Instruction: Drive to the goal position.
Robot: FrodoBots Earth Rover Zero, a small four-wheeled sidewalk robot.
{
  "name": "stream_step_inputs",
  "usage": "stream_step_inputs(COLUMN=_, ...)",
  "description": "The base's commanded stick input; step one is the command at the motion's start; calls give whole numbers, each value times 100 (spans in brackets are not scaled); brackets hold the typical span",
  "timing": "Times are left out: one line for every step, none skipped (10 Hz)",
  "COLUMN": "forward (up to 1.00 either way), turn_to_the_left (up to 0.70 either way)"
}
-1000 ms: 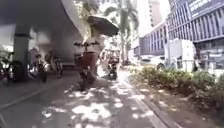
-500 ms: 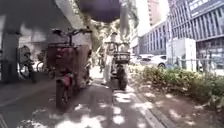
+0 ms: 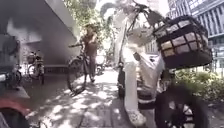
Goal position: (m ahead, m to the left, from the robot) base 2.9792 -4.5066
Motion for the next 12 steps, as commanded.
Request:
stream_step_inputs(forward=0, turn_to_the_left=0)
stream_step_inputs(forward=0, turn_to_the_left=0)
stream_step_inputs(forward=0, turn_to_the_left=0)
stream_step_inputs(forward=0, turn_to_the_left=0)
stream_step_inputs(forward=17, turn_to_the_left=0)
stream_step_inputs(forward=58, turn_to_the_left=0)
stream_step_inputs(forward=70, turn_to_the_left=0)
stream_step_inputs(forward=70, turn_to_the_left=0)
stream_step_inputs(forward=70, turn_to_the_left=0)
stream_step_inputs(forward=70, turn_to_the_left=0)
stream_step_inputs(forward=70, turn_to_the_left=0)
stream_step_inputs(forward=70, turn_to_the_left=0)
